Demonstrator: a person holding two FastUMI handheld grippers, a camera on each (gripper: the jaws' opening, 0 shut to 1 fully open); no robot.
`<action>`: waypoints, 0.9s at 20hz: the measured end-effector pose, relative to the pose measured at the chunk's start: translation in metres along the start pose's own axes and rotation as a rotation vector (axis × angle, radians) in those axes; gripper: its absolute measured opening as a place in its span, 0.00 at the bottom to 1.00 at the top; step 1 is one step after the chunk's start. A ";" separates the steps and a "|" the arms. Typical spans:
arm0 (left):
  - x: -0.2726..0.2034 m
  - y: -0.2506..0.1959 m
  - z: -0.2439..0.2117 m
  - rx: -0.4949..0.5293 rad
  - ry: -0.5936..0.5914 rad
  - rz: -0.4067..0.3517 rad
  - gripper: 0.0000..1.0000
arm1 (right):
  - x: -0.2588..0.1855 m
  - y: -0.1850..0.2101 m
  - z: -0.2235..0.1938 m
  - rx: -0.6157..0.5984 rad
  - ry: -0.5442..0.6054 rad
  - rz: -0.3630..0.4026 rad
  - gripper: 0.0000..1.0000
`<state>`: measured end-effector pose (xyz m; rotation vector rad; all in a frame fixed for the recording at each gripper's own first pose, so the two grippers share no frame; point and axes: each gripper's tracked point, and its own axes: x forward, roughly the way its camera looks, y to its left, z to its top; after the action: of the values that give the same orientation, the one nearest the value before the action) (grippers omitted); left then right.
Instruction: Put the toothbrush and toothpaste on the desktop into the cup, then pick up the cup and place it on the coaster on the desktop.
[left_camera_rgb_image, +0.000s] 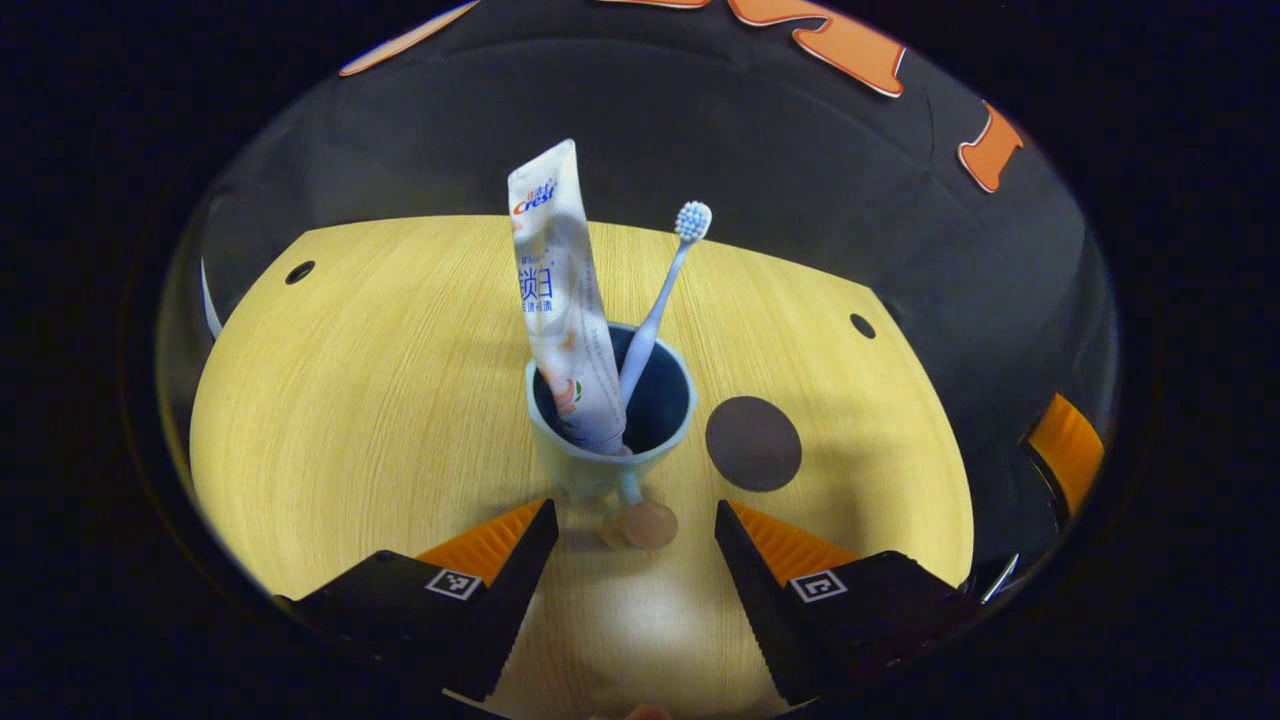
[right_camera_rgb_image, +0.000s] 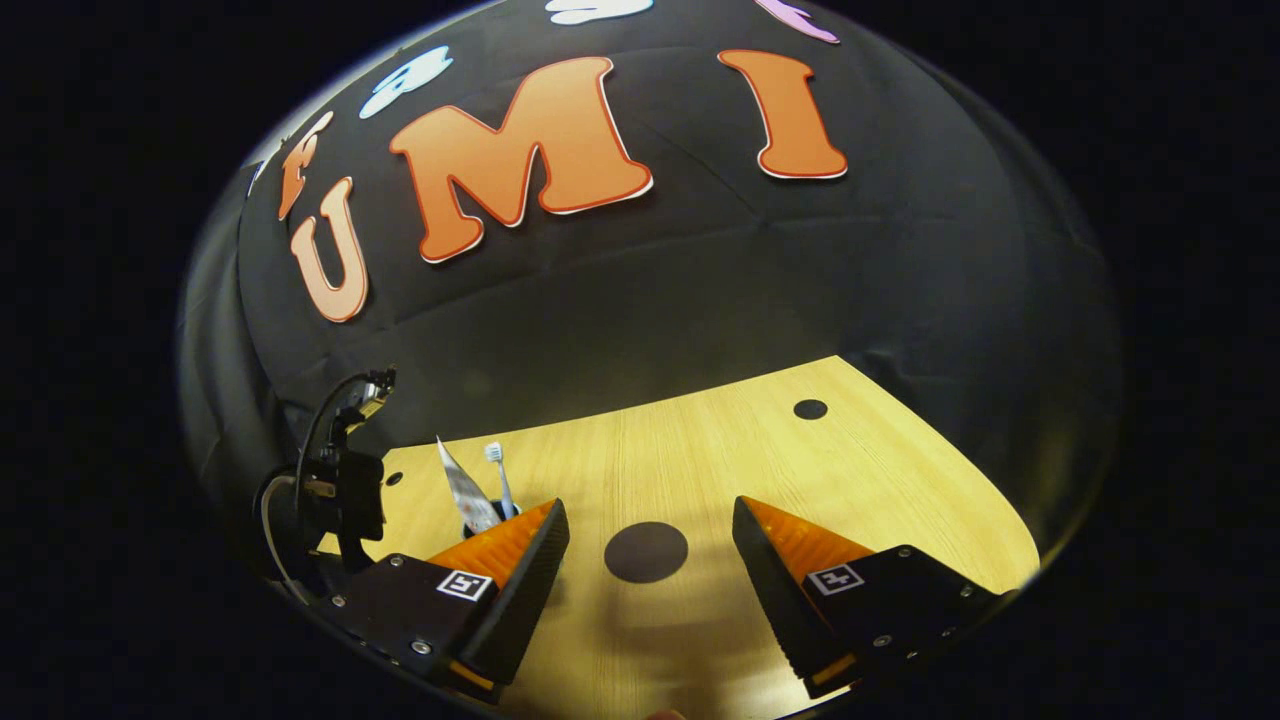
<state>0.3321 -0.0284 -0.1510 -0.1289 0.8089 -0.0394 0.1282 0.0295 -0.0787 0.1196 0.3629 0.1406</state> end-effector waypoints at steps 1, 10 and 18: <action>0.002 0.004 -0.003 0.005 0.019 0.024 0.95 | -0.001 -0.002 -0.001 0.004 0.007 -0.001 0.99; 0.020 0.011 -0.007 0.010 0.072 0.080 0.90 | -0.003 -0.010 -0.021 0.009 0.082 0.006 0.99; 0.021 0.000 -0.001 -0.099 0.135 0.000 0.86 | -0.020 -0.019 -0.019 0.003 0.060 -0.081 0.99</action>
<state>0.3456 -0.0300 -0.1665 -0.2212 0.9458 -0.0082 0.1052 0.0092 -0.0923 0.1035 0.4267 0.0636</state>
